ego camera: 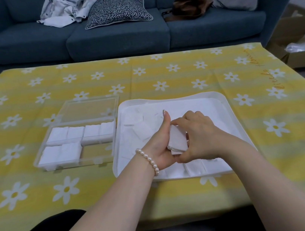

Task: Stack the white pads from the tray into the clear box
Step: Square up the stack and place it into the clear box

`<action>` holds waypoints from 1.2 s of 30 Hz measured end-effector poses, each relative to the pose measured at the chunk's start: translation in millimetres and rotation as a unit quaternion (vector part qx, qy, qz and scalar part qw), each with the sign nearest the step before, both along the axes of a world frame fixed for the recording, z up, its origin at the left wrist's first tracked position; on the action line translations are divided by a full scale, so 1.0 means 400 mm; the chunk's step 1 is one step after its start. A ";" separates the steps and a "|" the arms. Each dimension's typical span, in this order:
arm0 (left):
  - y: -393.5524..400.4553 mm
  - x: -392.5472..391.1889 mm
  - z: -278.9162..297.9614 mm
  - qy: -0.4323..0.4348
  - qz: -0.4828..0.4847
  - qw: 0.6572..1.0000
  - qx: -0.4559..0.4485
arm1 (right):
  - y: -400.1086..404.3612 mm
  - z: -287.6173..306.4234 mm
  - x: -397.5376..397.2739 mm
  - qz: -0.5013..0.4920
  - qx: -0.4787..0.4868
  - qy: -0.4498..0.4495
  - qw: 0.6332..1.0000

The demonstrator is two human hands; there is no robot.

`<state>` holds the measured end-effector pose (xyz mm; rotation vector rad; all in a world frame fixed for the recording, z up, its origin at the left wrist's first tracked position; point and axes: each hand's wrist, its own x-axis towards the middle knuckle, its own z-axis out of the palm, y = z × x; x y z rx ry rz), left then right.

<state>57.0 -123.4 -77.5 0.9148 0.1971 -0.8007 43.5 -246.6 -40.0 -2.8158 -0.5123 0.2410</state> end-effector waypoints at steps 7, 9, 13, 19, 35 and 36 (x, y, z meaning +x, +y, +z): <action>-0.002 0.000 -0.006 -0.002 0.004 1.000 0.005 | 0.003 0.002 -0.002 -0.012 0.021 -0.013 1.000; -0.002 -0.003 -0.003 -0.012 0.000 1.000 0.009 | 0.004 0.000 0.000 -0.018 0.025 -0.007 0.999; -0.003 -0.011 0.006 -0.039 0.002 0.999 0.011 | 0.004 -0.006 -0.001 -0.026 0.031 -0.008 0.999; 0.001 -0.019 0.006 -0.056 -0.007 0.998 0.001 | 0.001 -0.001 0.000 -0.010 0.011 -0.004 1.000; -0.011 -0.022 0.016 -0.003 0.008 1.000 0.015 | 0.006 -0.005 -0.002 -0.022 0.005 0.000 1.000; -0.011 -0.022 0.015 -0.004 0.008 1.000 0.015 | 0.005 -0.005 -0.002 -0.023 0.007 0.000 1.000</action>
